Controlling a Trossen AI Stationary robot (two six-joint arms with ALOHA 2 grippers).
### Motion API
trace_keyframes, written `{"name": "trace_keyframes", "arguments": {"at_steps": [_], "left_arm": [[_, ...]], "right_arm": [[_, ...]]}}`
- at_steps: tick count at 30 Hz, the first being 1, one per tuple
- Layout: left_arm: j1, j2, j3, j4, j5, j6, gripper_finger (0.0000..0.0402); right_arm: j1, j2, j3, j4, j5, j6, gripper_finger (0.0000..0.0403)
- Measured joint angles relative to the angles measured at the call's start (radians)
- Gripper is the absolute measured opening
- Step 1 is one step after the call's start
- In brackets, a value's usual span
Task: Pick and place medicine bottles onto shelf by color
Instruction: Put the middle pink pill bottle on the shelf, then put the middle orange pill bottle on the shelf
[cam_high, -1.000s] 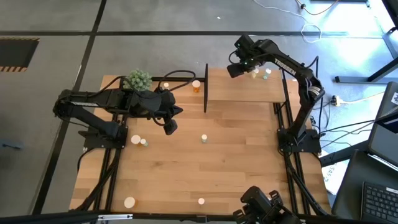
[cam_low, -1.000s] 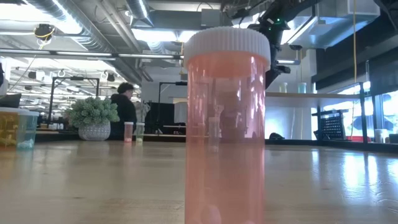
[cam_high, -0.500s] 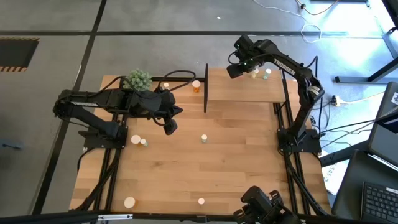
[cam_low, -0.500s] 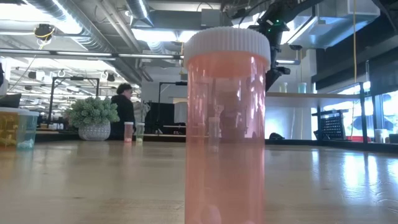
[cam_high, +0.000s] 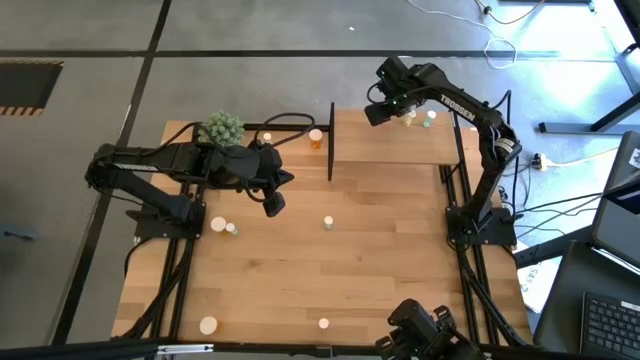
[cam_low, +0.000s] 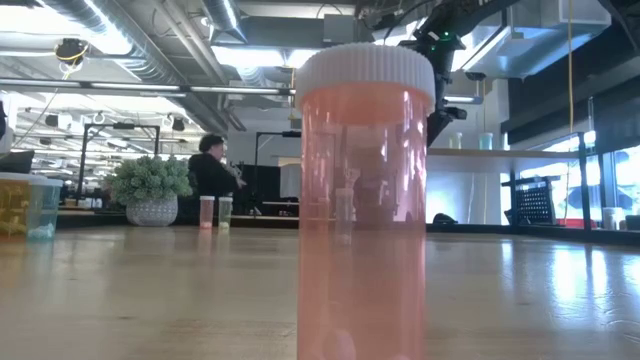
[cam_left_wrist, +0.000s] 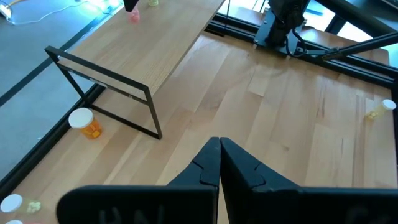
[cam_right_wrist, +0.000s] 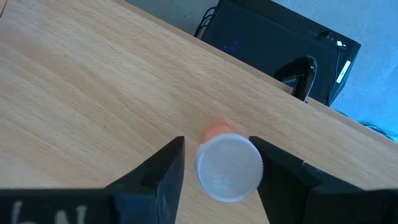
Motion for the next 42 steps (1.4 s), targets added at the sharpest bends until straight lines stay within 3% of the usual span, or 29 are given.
{"name": "trace_keyframes", "arguments": {"at_steps": [24, 42], "left_arm": [[0.0, 0.0, 0.0, 0.0, 0.0, 0.0, 0.0], [0.0, 0.0, 0.0, 0.0, 0.0, -0.001, 0.0]], "right_arm": [[0.0, -0.01, 0.017, 0.009, 0.003, -0.007, 0.0179], [0.009, -0.01, 0.296, -0.108, 0.002, -0.111, 0.0179]]}}
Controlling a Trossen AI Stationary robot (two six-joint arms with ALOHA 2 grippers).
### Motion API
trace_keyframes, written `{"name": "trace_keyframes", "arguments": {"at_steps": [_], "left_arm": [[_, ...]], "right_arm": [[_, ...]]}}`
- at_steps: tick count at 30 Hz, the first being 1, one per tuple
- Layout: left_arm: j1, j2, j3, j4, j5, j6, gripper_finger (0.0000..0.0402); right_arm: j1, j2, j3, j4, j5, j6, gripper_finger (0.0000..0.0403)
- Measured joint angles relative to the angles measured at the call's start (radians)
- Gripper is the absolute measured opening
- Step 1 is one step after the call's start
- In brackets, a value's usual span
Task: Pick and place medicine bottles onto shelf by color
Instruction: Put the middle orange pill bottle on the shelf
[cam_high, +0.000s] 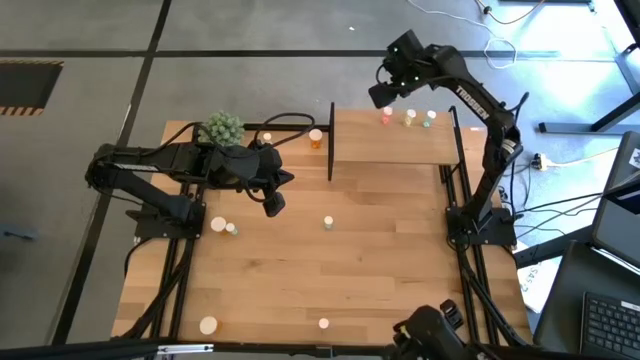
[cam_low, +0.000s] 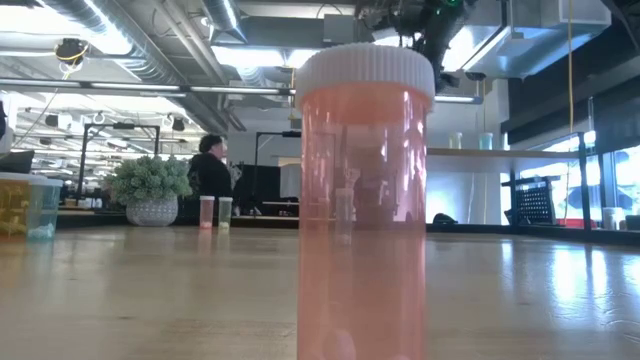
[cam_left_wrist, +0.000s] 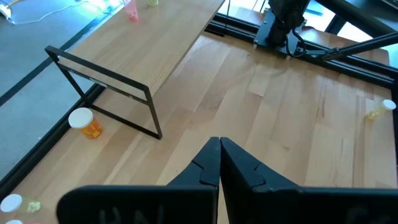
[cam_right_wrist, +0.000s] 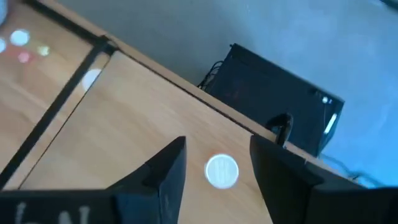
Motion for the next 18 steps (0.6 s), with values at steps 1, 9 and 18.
{"name": "trace_keyframes", "arguments": {"at_steps": [1, 9, 18], "left_arm": [[0.0, 0.0, 0.0, 0.0, 0.0, 0.0, 0.0], [-0.019, 0.0, 0.0, -0.004, -0.001, -0.03, 0.0], [-0.058, 0.0, 0.0, -0.062, -0.025, -0.109, 0.0]], "right_arm": [[0.008, 0.0, 0.027, -0.018, 0.001, -0.023, 0.0179], [0.132, -0.016, 0.239, -0.084, -0.001, -0.119, 0.0179], [0.34, -0.148, 0.304, -0.124, -0.003, -0.228, 0.0179]]}}
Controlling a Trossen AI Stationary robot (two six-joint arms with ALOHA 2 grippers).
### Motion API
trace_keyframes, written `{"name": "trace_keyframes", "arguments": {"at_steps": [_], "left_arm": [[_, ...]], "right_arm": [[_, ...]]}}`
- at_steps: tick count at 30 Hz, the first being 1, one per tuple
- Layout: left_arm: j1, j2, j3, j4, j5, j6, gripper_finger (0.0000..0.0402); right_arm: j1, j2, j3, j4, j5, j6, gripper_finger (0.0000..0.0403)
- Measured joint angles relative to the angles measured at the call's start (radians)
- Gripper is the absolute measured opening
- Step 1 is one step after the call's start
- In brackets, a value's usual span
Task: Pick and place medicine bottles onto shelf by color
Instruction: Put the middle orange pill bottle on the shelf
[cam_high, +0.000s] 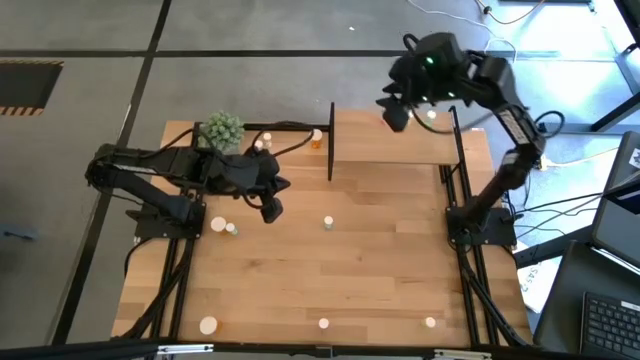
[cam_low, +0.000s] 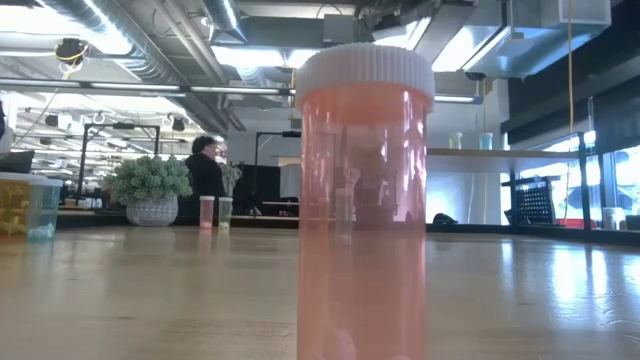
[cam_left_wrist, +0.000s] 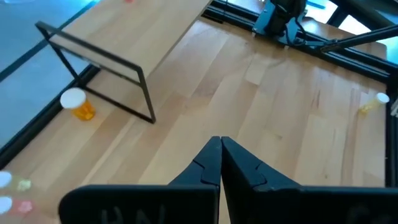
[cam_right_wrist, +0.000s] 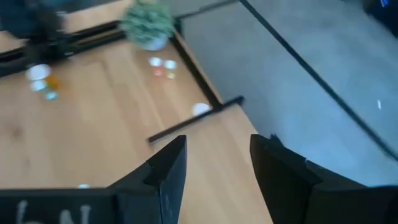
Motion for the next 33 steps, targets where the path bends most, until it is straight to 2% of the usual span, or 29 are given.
{"name": "trace_keyframes", "arguments": {"at_steps": [12, 17, 20, 26, 33], "left_arm": [[-0.006, -0.018, 0.0, -0.109, -0.004, -0.13, 0.0], [-0.031, -0.047, 0.001, -0.173, -0.004, -0.181, 0.0], [-0.062, -0.071, -0.002, -0.278, 0.011, -0.265, 0.0], [-0.131, -0.089, -0.001, -0.427, 0.134, -0.389, 0.0], [-0.187, -0.088, 0.0, -0.49, 0.316, -0.421, 0.0]], "right_arm": [[0.357, -0.096, -0.002, -0.138, 0.0, -0.057, 0.0179], [0.509, -0.122, -0.003, -0.159, -0.001, -0.032, 0.0179], [0.586, -0.133, -0.003, -0.166, -0.001, 0.018, 0.0179], [0.7, -0.13, -0.02, -0.185, -0.009, 0.062, 0.0179], [0.731, -0.128, -0.133, -0.176, -0.051, 0.138, 0.0179]]}}
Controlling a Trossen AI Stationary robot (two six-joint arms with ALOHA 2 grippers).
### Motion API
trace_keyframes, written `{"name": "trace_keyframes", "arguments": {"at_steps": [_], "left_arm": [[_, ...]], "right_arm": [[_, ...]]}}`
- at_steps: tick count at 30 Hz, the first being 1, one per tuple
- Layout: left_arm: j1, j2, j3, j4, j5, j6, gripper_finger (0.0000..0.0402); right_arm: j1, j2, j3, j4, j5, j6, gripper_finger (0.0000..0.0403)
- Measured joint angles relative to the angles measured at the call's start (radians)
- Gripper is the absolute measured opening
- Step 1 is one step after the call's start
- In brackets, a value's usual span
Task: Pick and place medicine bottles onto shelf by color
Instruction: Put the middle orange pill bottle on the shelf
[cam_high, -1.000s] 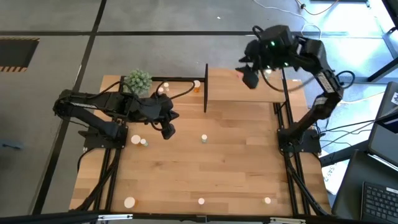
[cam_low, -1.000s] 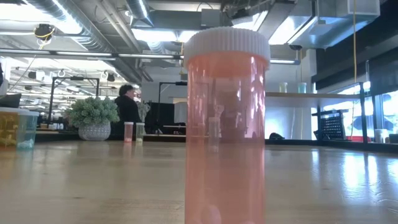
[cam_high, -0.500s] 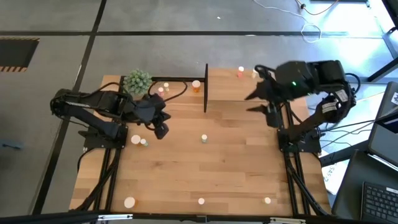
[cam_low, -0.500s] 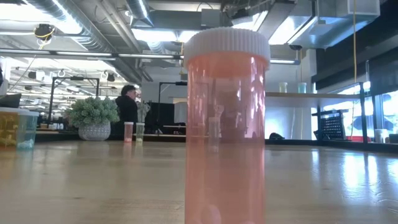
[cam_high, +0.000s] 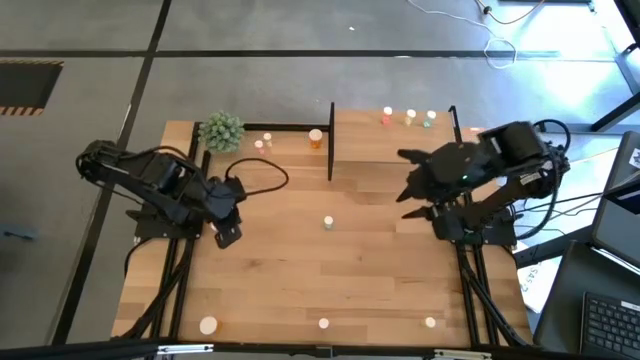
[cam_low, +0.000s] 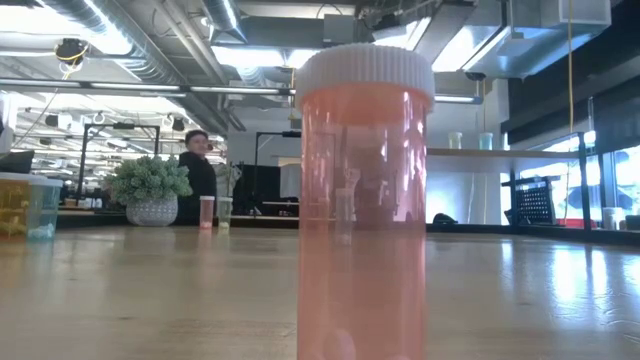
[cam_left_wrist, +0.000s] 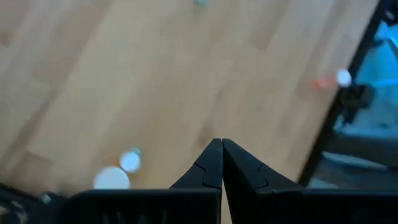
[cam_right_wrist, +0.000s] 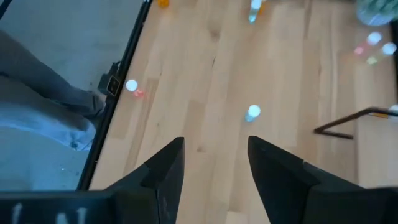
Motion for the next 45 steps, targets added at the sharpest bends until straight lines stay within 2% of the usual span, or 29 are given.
{"name": "trace_keyframes", "arguments": {"at_steps": [4, 10, 15, 19, 23, 32, 37, 45], "left_arm": [[-0.019, 0.0, 0.0, -0.012, 0.05, -0.054, 0.0], [-0.049, 0.0, 0.0, -0.06, 0.149, -0.057, 0.0], [-0.047, 0.001, 0.0, -0.06, 0.264, -0.055, 0.0], [-0.048, 0.011, 0.0, -0.069, 0.291, -0.049, 0.0003], [-0.048, 0.01, 0.0, -0.099, 0.327, -0.064, 0.0027], [-0.034, 0.061, 0.001, -0.159, 0.336, -0.081, 0.0107], [-0.034, 0.084, 0.001, -0.176, 0.323, -0.073, 0.0121], [-0.034, 0.087, 0.001, -0.176, 0.322, -0.072, 0.0121]], "right_arm": [[0.0, 0.0, -0.081, 0.071, -0.002, -0.001, 0.0179], [0.0, 0.0, -0.169, 0.143, -0.002, -0.006, 0.0179], [0.0, 0.0, -0.21, 0.174, -0.002, -0.012, 0.0179], [0.0, 0.0, -0.217, 0.188, -0.001, -0.033, 0.0179], [-0.001, 0.0, -0.216, 0.213, -0.001, -0.036, 0.0179], [-0.001, 0.0, -0.211, 0.222, -0.001, -0.036, 0.0179], [-0.016, 0.007, -0.212, 0.275, 0.006, -0.019, 0.0179], [-0.046, 0.031, -0.217, 0.302, 0.277, 0.023, 0.0179]]}}
